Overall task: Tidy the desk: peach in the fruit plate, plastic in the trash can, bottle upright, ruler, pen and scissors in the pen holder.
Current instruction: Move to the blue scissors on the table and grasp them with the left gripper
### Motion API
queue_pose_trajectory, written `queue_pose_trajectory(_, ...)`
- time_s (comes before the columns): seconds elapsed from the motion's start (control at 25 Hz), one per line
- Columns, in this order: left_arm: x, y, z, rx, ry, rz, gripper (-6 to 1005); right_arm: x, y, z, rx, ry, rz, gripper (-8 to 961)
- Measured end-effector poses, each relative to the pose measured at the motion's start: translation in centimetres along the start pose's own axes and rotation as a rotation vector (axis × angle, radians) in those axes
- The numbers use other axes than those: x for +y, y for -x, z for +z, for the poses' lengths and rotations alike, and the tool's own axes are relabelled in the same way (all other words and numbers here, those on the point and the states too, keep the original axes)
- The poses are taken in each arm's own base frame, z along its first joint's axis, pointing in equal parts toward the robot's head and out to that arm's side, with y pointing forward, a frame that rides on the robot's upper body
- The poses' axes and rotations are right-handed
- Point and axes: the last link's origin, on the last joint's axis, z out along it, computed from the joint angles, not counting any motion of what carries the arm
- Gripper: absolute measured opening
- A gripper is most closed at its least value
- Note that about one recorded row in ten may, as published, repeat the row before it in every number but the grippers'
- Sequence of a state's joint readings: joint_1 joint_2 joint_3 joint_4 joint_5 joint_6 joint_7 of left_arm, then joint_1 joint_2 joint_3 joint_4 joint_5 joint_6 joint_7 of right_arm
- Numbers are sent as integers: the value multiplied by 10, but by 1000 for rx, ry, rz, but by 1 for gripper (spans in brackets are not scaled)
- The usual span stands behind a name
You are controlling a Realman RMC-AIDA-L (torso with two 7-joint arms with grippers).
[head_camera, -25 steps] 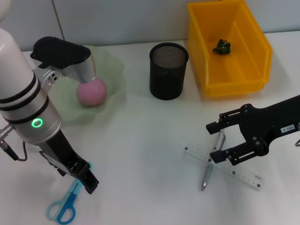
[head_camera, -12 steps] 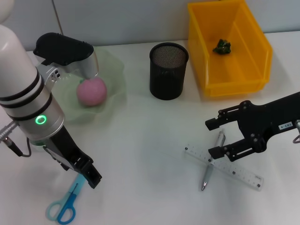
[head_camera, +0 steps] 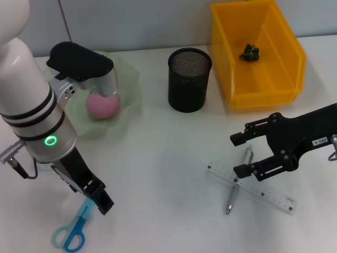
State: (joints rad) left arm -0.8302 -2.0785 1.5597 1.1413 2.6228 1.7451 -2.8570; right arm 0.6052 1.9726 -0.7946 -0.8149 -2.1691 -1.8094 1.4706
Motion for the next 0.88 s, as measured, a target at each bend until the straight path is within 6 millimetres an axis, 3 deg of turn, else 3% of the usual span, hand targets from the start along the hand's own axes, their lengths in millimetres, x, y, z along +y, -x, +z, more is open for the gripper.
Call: queue_pose_trajectory(0.88,-2,-3,-7,-16,-51,-3,863,0,5,3,-3,14,18,761)
